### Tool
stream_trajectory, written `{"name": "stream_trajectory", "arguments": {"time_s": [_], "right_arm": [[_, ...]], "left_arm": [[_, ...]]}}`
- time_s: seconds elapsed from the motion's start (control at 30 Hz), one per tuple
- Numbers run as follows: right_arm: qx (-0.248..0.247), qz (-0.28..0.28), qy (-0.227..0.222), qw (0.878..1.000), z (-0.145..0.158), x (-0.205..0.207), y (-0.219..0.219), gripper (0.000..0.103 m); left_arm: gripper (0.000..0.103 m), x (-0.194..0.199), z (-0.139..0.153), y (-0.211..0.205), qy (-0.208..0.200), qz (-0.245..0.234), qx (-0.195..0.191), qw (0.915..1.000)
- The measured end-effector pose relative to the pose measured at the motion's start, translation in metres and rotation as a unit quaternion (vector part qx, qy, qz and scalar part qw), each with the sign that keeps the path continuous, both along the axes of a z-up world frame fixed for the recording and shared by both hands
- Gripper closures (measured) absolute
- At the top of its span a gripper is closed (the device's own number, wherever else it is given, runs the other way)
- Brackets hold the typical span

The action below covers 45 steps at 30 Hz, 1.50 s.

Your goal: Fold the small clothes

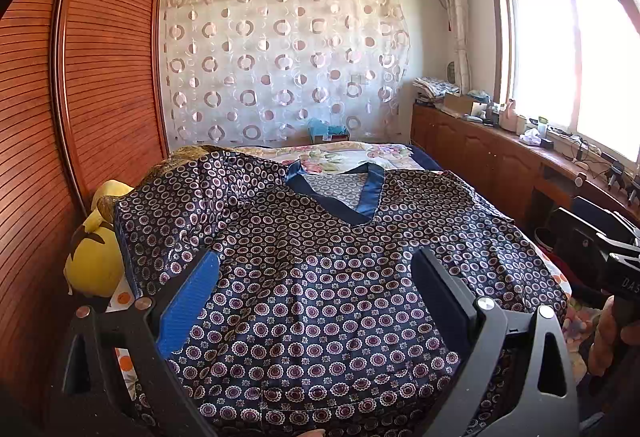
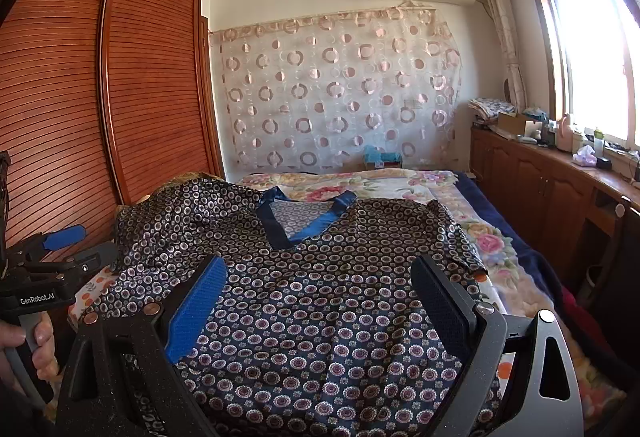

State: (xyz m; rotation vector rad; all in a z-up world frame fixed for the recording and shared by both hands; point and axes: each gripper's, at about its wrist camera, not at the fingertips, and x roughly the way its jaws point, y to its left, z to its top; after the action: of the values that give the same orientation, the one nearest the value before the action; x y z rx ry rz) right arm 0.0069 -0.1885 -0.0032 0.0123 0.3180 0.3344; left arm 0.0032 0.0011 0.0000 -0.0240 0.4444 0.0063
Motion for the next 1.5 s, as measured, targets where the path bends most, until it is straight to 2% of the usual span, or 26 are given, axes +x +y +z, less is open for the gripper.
{"name": "stream_trajectory", "arguments": {"time_s": [1.5], "right_arm": [[0.002,0.004,-0.003,1.0,0.003,0.002,0.005,0.008]], "left_arm": [[0.006,-0.007,0.009,0.0,-0.01,0.002,0.002,0.9999]]}}
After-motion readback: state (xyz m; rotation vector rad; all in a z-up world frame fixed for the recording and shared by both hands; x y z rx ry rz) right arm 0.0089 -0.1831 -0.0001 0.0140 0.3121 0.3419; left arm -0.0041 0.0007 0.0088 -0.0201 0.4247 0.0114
